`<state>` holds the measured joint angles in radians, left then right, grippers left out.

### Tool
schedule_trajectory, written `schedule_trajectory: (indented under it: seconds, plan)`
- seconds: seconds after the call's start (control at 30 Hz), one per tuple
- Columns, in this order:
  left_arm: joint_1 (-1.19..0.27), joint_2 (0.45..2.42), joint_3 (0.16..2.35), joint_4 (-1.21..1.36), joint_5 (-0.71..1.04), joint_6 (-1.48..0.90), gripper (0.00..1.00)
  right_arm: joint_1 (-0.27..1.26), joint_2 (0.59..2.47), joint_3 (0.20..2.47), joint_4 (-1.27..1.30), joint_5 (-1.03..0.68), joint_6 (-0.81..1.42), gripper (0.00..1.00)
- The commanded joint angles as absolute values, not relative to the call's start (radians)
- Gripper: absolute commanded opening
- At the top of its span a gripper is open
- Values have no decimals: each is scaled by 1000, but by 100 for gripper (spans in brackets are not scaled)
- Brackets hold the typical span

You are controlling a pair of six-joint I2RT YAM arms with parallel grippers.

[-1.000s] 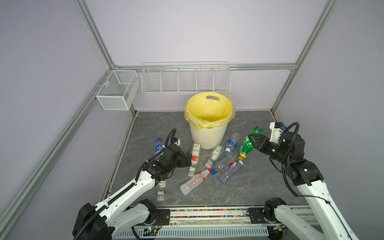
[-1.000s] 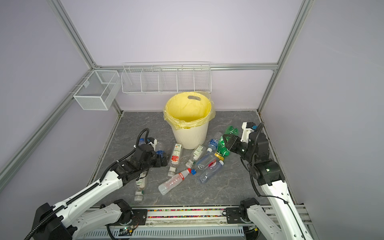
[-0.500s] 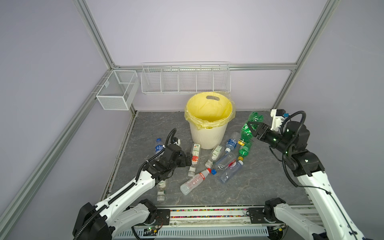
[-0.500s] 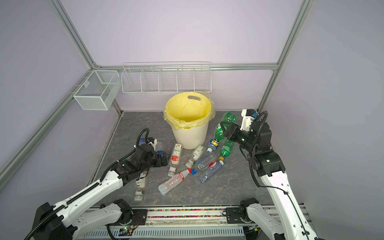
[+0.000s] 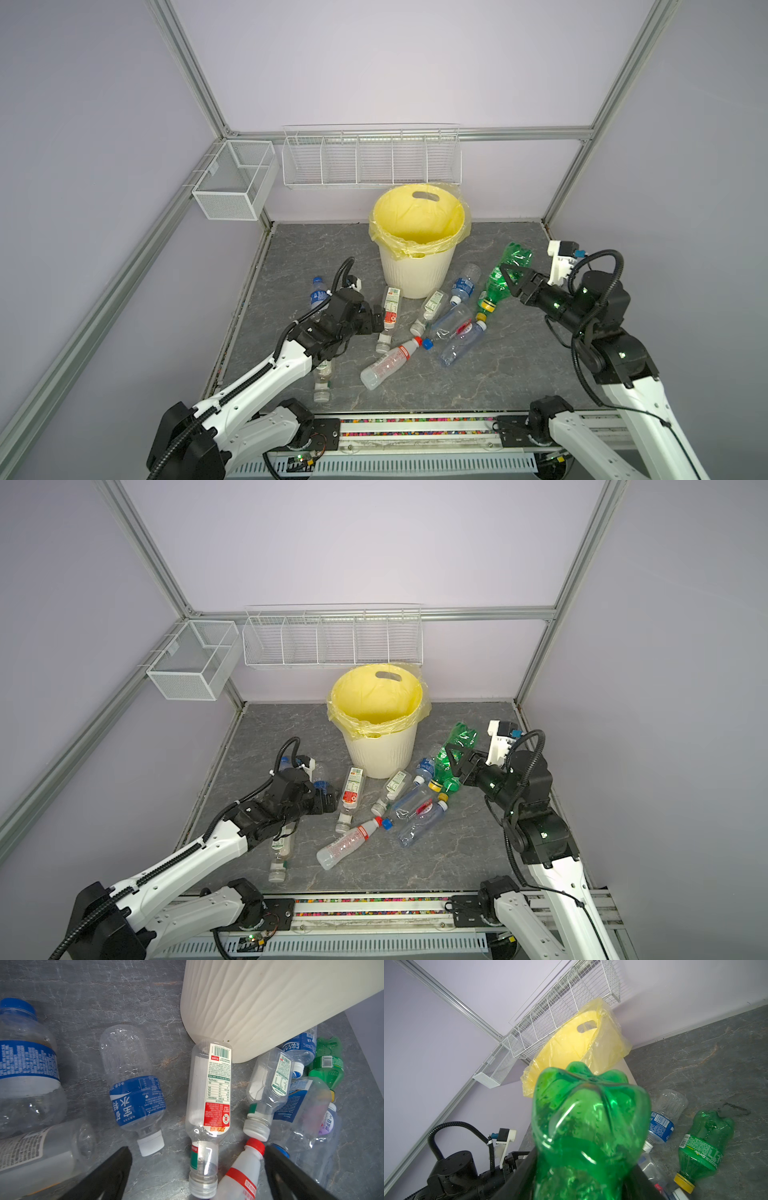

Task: Throw the plastic bottles in the bin
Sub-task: 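Lift the green bottle with the right gripper and carry it over the bin, then open the right gripper to drop the green bottle into the bin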

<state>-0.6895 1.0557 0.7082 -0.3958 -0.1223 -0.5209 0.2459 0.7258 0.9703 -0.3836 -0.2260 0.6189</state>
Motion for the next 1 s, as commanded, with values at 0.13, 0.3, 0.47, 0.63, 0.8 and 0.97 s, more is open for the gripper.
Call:
schedule_trajectory:
  seconds: [0.13, 0.3, 0.47, 0.63, 0.8, 0.97]
  plan:
    - [-693, 1065, 695, -385, -111, -520, 99, 256, 844, 1038, -260, -277, 649, 54]
    - [-693, 1040, 696, -403, -123, -517, 99, 319, 1130, 1290, -168, -282, 653, 52]
    - [-692, 1015, 698, -415, -129, -524, 99, 404, 1478, 1651, -163, -230, 594, 71]
    - [-692, 1012, 706, -415, -113, -537, 99, 410, 1747, 2004, -372, -168, 578, 88]
    - [-692, 1000, 700, -414, -99, -545, 99, 424, 1689, 1939, -367, -124, 567, 88]
    - [-692, 989, 707, -420, -92, -535, 99, 426, 1540, 1771, -380, -130, 554, 88]
